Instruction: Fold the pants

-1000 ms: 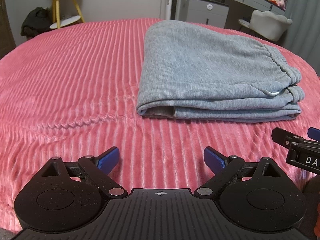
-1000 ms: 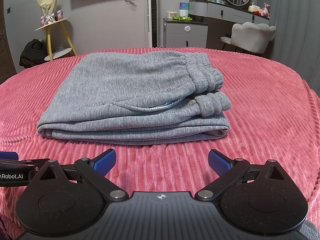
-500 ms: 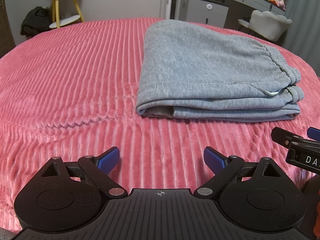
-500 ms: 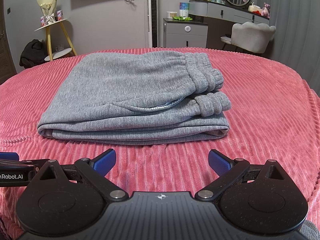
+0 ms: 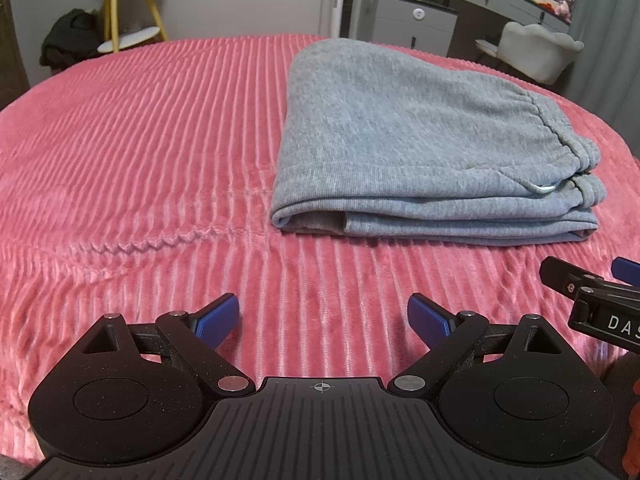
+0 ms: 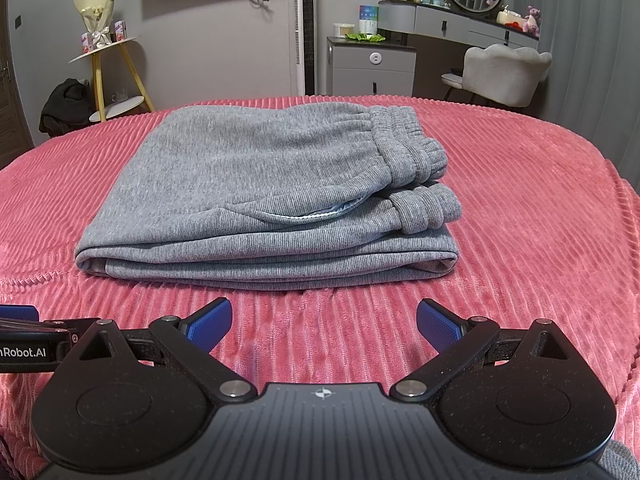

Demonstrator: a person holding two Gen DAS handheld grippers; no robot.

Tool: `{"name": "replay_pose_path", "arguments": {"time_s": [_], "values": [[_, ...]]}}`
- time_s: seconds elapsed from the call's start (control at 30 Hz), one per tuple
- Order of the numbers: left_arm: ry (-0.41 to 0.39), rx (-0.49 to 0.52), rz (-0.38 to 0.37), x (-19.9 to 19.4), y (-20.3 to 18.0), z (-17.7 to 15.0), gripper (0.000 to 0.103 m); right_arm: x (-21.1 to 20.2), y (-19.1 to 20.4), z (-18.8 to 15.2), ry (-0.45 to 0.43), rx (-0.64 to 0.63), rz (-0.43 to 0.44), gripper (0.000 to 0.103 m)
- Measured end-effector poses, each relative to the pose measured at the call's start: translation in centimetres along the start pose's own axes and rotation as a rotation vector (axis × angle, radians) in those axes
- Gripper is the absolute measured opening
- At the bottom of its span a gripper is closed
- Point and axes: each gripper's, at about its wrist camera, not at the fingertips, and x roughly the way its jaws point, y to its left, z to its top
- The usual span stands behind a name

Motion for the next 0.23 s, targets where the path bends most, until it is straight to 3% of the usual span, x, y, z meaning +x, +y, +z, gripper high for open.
{"name": "replay_pose_path", "arguments": {"time_s": [0.23], "values": [[-0.014, 0.021, -0.007, -0.18, -0.35, -0.11, 0.096, 0.04, -0.01, 0.0, 0.001, 0.0, 0.0, 0.099]]}}
